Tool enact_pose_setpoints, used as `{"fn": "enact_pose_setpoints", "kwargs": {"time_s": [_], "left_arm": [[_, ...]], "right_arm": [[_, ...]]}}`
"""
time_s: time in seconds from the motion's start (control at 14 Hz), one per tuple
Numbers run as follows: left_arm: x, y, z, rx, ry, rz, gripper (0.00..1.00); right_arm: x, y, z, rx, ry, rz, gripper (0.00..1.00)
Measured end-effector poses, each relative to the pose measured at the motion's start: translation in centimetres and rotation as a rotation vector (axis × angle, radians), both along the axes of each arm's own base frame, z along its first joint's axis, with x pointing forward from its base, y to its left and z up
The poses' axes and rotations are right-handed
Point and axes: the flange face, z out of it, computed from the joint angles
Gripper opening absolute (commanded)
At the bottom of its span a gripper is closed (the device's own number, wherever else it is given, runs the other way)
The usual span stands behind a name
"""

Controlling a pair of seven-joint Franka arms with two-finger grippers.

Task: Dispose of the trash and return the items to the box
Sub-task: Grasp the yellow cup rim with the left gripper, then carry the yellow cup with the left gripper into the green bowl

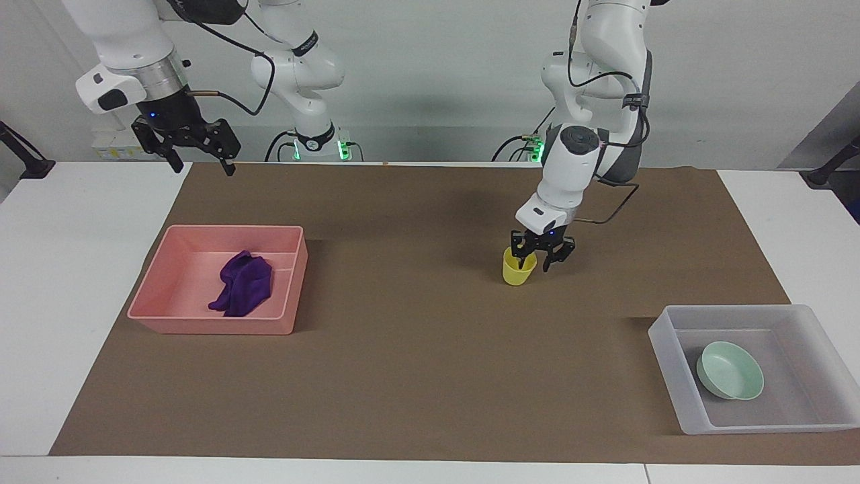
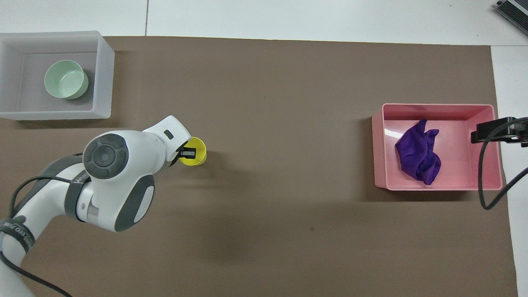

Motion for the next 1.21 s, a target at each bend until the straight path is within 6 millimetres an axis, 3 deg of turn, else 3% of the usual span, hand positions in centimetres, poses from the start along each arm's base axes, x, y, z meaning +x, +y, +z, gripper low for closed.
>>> {"fn": "enact_pose_setpoints", "kwargs": {"time_s": [0.14,0.29,0.5,0.93,1.21], "left_arm": [[2.4,3.5,3.8,0.004,-0.014,0.041,0.0],[5.1,8.9,7.4,0.013,-0.057,0.051,0.0],[8.1,16.1,10.0,0.028,-0.106,0.088,0.0],[14.0,27.7,10.1,0.051,-0.116,0.161,0.0],[17.5,32.2,7.5,0.049,-0.092,0.185,0.0]], "right_arm": [[0.0,0.0,0.0,0.0,0.0,0.0,1.0],[0.0,0.0,0.0,0.0,0.0,0.0,1.0],[0.0,0.0,0.0,0.0,0.001,0.0,1.0],[0.0,0.0,-0.1,0.0,0.003,0.0,1.0],[0.0,0.0,-0.2,0.0,0.004,0.0,1.0]]}}
